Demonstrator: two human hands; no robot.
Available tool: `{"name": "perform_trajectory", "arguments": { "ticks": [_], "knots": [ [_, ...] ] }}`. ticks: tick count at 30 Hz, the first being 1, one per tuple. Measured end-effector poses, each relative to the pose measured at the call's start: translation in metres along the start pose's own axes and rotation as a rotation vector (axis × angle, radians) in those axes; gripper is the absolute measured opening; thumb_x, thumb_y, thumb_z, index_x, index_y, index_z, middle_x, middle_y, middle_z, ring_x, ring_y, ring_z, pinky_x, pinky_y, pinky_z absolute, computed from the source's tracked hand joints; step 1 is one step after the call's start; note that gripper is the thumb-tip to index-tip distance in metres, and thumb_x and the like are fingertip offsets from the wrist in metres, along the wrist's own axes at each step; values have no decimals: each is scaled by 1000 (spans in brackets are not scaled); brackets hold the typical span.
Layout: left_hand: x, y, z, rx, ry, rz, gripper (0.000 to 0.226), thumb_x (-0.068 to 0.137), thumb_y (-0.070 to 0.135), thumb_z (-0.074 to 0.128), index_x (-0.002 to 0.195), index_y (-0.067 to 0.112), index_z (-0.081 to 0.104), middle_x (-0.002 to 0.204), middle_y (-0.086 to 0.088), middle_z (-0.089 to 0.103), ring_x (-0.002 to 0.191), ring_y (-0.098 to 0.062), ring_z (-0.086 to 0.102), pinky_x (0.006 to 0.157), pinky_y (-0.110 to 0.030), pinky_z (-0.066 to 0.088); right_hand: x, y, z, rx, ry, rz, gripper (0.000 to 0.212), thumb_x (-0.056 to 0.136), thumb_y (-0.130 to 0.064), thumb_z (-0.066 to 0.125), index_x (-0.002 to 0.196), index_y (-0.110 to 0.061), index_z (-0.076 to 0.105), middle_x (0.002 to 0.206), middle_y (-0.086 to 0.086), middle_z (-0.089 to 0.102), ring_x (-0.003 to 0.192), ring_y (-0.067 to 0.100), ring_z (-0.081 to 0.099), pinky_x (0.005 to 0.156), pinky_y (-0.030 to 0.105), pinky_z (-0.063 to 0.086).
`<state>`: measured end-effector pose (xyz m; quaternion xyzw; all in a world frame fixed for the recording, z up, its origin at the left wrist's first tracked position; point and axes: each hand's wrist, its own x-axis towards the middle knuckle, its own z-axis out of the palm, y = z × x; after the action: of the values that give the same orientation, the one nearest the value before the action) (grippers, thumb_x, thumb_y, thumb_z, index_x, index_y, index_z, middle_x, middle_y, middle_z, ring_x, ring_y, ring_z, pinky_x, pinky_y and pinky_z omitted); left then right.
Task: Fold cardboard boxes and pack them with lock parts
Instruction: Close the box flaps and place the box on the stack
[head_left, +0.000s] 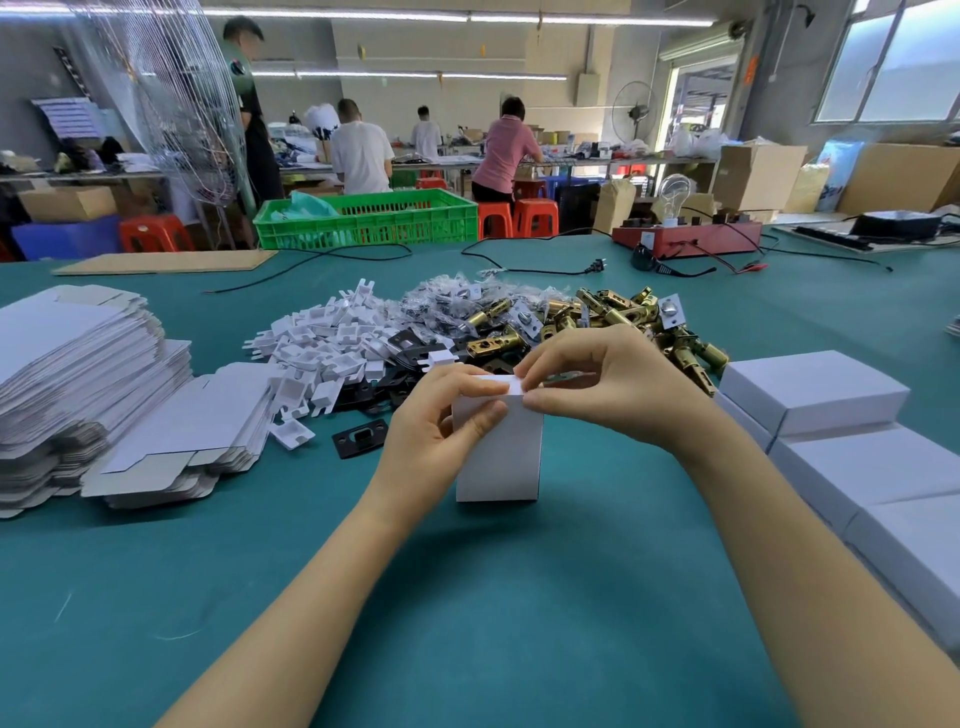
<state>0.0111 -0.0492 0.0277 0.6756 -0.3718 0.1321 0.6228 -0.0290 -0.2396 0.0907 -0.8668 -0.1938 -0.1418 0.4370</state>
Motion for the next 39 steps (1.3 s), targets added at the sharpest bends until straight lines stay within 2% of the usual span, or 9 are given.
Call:
{"name": "perform_trajectory", "arguments": {
  "ticks": [3, 6, 11, 17, 22, 26, 29, 32, 39],
  "knots": [
    [-4, -6, 2, 52, 14, -36, 19, 89, 35, 62, 108, 31, 61, 108, 2, 64, 100, -14, 62, 81, -26, 50, 1, 9, 15, 14, -5, -14, 23, 79, -10, 78, 101, -10, 74, 86, 13, 70, 67, 22, 61, 63, 35, 51],
    [-11, -10, 6, -44, 23, -157, 27, 93, 33, 61, 116, 44, 51, 105, 9, 65, 85, -12, 67, 70, -26, 53, 1, 21, 26, 260, 97, 52, 29, 76, -9, 78, 104, -11, 73, 97, 9, 73, 89, 29, 68, 78, 35, 57],
    [-11, -12, 5, -70, 8, -249, 28, 93, 40, 59, 112, 56, 46, 114, -9, 62, 88, -22, 69, 71, -42, 57, 2, 28, 37, 338, 202, 68, 23, 79, -8, 75, 101, -14, 73, 102, 3, 73, 95, 21, 68, 82, 28, 56],
    [-7, -17, 3, -155, 59, -292, 27, 86, 39, 57, 107, 56, 54, 107, -7, 69, 88, -14, 71, 66, -26, 57, 6, 25, 45, 238, 226, 105, 24, 87, -14, 70, 110, -13, 69, 107, 3, 66, 91, 17, 66, 75, 24, 52],
    [-3, -26, -11, -226, 298, -437, 20, 97, 26, 59, 112, 38, 58, 92, 12, 72, 74, -6, 70, 56, -23, 55, 5, 18, 47, -303, 16, -25, 91, 72, -48, 78, 148, -31, 31, 151, -2, 28, 140, 12, 26, 112, 28, 27],
    [0, -31, -17, -112, 209, -537, 18, 92, 17, 65, 107, 28, 65, 105, 7, 69, 74, -2, 66, 58, -18, 51, 4, 11, 52, -398, -230, 18, 123, 60, -64, 79, 151, -41, 0, 160, -6, 6, 147, 14, -7, 120, 41, 5],
    [1, -33, -14, -17, 122, -557, 18, 90, 17, 67, 105, 26, 67, 103, 9, 68, 81, -2, 64, 61, -19, 47, 3, 8, 61, -462, -371, 61, 131, 56, -65, 80, 144, -50, -15, 150, 6, 26, 143, 24, 12, 118, 47, 18],
    [3, -33, -15, 77, 79, -584, 15, 94, 22, 61, 107, 22, 66, 102, 8, 66, 91, -9, 61, 69, -25, 42, 0, 7, 68, -393, -402, 163, 122, 60, -58, 82, 140, -58, -10, 126, 4, 38, 125, 24, 31, 102, 42, 38],
    [-1, -28, -12, -239, 130, -725, 17, 102, 35, 48, 108, 22, 57, 68, -8, 73, 52, -24, 68, 43, -25, 52, 0, -16, 18, -402, -282, 311, 96, 63, -57, 77, 141, -41, 24, 121, 0, 39, 111, 22, 43, 83, 35, 43]
  ]
}}
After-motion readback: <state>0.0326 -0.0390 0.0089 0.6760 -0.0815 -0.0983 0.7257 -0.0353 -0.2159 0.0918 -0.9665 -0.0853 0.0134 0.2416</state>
